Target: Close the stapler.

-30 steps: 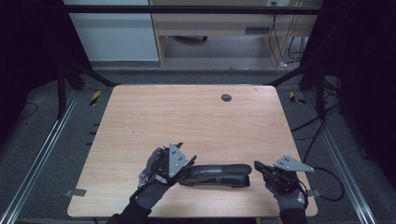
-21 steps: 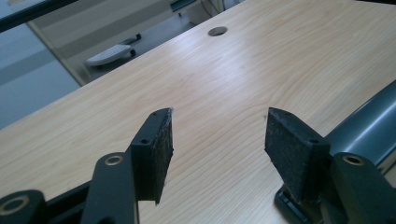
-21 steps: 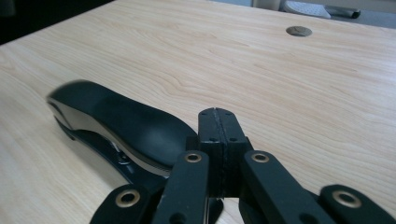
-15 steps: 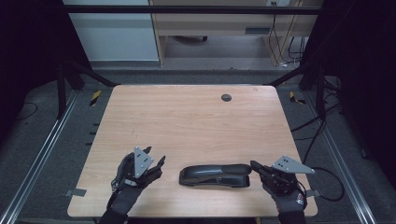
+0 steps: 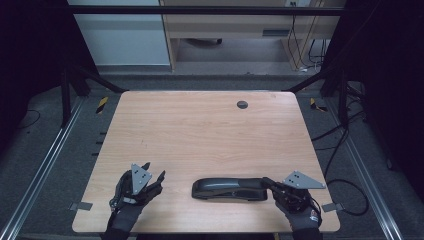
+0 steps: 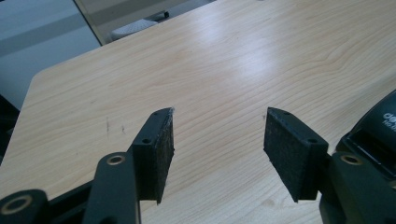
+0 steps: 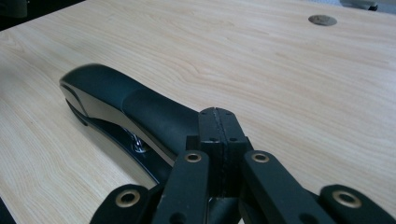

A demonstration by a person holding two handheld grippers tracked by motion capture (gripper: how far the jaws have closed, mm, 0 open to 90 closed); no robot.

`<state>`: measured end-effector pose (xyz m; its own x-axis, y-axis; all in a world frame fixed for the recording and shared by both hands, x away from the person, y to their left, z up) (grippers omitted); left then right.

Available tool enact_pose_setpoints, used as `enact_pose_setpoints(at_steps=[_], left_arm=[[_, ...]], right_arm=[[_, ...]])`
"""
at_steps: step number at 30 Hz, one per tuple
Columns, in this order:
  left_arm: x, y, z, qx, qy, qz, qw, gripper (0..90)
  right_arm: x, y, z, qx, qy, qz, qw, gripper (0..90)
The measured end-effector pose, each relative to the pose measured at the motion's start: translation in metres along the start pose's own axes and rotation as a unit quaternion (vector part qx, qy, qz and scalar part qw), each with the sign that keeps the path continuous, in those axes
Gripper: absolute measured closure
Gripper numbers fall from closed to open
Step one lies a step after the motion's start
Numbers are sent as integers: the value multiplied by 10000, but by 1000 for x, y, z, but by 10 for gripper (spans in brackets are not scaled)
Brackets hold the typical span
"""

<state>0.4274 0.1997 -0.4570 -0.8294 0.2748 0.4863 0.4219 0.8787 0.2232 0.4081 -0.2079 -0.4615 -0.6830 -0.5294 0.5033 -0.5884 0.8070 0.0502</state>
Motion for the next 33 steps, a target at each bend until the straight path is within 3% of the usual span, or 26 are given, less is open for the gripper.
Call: enact_pose_setpoints(at_steps=[5, 8, 13, 17, 24, 28, 33], left_arm=[[-5, -2, 4, -141, 102, -31, 9998, 421], [-6, -3, 4, -154, 113, -39, 9998, 421], [-4, -2, 3, -143, 68, -44, 9999, 421], [-5, -1, 4, -114, 74, -21, 9999, 419], [-7, -1, 5, -132, 113, 34, 9998, 416], [-8, 0, 5, -119, 129, 46, 9998, 408], [-9, 5, 7, -44, 153, 52, 9999, 402]], right_arm=[[-1, -2, 2, -36, -5, -63, 10000, 900], [-5, -3, 7, -29, 162, -33, 9999, 900], [-5, -4, 7, -38, 128, -48, 9999, 900], [0, -4, 2, -92, -85, -161, 9998, 900], [0, -2, -7, -21, -276, -46, 9996, 900], [0, -7, -8, -18, -230, 158, 9996, 856], [7, -25, -3, -322, -348, 633, 9969, 701]])
Point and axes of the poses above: each handheld gripper's, and its own axes: x roughly backward along the jaws, z roughly out of its underside, y roughly to its left, the point moved 3 cm from there along -x, roughly forward along the jaws, and after that the axes turned 2 degrees about y, right-handed, at the moved point
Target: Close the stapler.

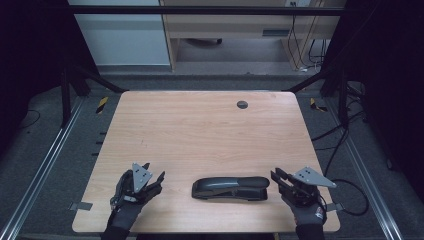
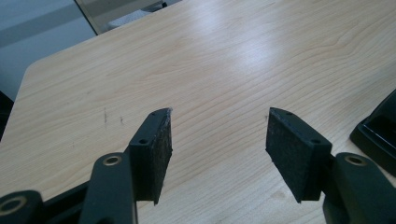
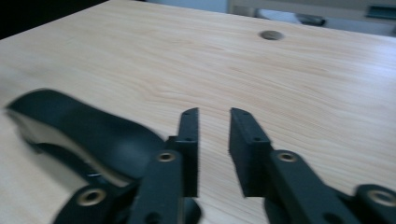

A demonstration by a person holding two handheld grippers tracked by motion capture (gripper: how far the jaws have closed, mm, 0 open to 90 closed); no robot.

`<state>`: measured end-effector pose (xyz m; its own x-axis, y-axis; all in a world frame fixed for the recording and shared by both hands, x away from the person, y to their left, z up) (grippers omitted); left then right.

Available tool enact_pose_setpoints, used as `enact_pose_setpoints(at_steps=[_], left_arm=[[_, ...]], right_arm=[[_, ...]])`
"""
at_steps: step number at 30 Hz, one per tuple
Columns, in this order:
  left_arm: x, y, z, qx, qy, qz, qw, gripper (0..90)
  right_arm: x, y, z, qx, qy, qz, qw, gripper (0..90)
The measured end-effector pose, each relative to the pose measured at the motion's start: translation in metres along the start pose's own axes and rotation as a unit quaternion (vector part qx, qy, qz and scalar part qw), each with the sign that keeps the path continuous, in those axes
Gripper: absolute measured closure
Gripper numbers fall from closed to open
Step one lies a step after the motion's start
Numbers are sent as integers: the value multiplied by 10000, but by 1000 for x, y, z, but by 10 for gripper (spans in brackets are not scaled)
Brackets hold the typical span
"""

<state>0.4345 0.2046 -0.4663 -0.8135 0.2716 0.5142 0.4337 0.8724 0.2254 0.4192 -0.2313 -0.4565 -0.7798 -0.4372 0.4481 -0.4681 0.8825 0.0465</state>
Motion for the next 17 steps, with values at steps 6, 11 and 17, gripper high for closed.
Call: enact_pose_setpoints(at_steps=[6, 11, 17], left_arm=[[-4, 9, 4, -45, 26, -68, 10000, 391], [-12, 22, 12, -20, 125, -79, 9999, 381], [-16, 42, 16, 378, 76, -52, 9992, 386]], right_arm=[[2, -35, 16, -412, 184, 583, 9973, 471], [1, -63, 30, -508, 376, 923, 9937, 339], [6, -85, 41, -666, 525, 1204, 9891, 267]])
Point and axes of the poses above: each handheld gripper's, and its own axes: x roughly backward along the jaws, z roughly out of its underside, y roughly to its left, the point moved 3 cm from there along -x, roughly forward along the jaws, and after that the axes turned 2 degrees about y, right-handed, at the moved point
